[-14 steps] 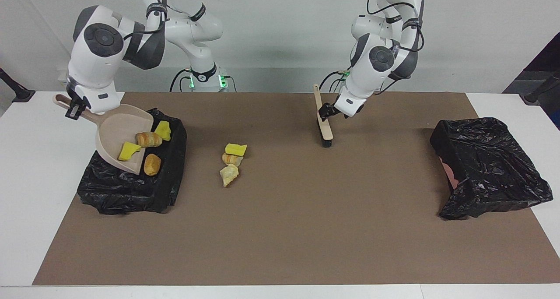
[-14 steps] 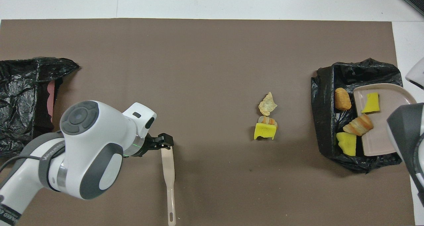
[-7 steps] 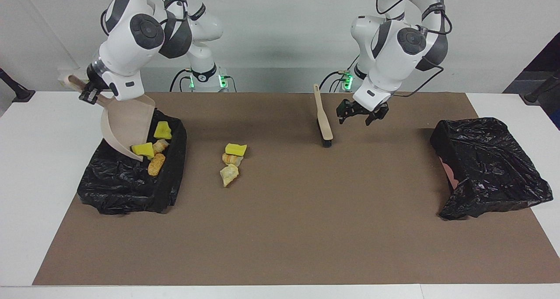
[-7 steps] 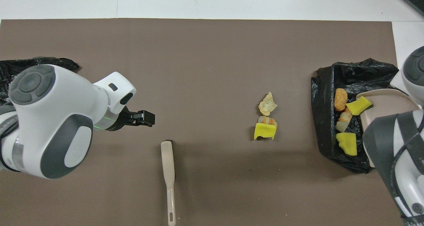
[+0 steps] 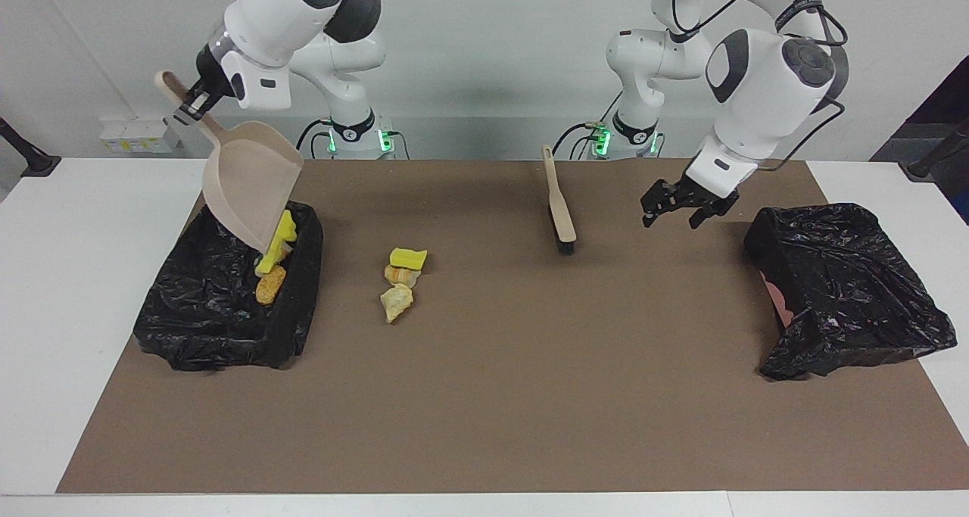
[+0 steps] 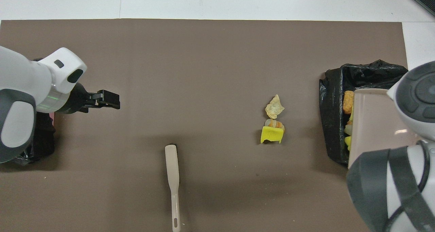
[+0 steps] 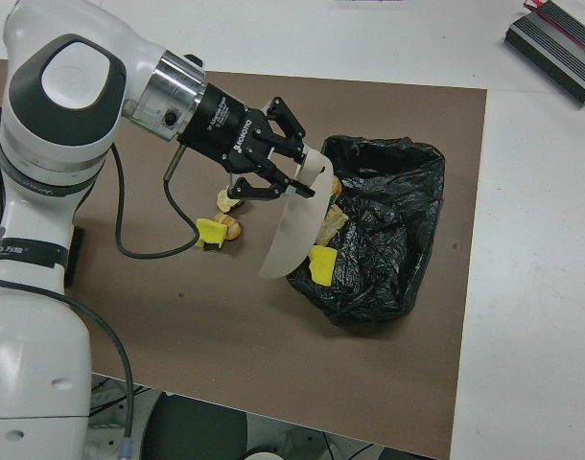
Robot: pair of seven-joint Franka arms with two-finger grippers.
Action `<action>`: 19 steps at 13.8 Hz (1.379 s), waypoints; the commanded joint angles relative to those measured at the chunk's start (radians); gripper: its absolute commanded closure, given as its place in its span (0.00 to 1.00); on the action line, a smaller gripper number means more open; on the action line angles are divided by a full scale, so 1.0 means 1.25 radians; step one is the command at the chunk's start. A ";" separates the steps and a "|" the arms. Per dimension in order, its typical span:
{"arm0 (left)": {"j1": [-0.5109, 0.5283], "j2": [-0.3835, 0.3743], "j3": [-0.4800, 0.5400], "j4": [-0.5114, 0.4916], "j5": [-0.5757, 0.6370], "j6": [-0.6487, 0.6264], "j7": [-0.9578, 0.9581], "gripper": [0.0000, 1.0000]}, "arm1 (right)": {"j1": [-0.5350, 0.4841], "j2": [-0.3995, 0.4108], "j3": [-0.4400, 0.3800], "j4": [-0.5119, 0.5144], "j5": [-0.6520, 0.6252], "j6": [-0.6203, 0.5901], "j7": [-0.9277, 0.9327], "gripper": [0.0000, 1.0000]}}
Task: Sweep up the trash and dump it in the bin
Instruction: 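Return the dustpan to the table center with the right gripper and release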
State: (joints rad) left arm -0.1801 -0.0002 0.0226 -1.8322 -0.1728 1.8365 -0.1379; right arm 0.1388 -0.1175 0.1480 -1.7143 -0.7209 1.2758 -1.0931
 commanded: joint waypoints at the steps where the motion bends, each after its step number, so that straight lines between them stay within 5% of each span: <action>1: 0.073 0.001 -0.009 0.037 0.013 -0.044 0.066 0.00 | -0.007 0.002 0.050 0.017 0.138 -0.018 0.202 1.00; 4: 0.127 0.000 -0.003 0.050 0.014 -0.073 0.146 0.00 | -0.008 0.002 0.064 0.028 0.351 0.026 0.460 1.00; 7: 0.142 -0.002 -0.005 0.069 0.113 -0.078 0.206 0.00 | -0.005 0.013 0.074 0.025 0.486 0.151 0.654 1.00; 14: 0.134 -0.023 -0.019 0.124 0.146 -0.169 0.173 0.00 | 0.023 0.230 0.227 0.026 0.548 0.470 1.188 1.00; 19: 0.132 -0.049 -0.022 0.109 0.144 -0.192 0.174 0.00 | 0.092 0.425 0.264 0.050 0.453 0.651 1.558 1.00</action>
State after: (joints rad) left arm -0.0076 -0.0460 -0.0069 -1.6881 -0.0063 1.6236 0.0922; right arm 0.2284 0.3263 0.4672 -1.7005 -0.1028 2.0439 0.7333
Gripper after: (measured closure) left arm 0.000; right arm 0.670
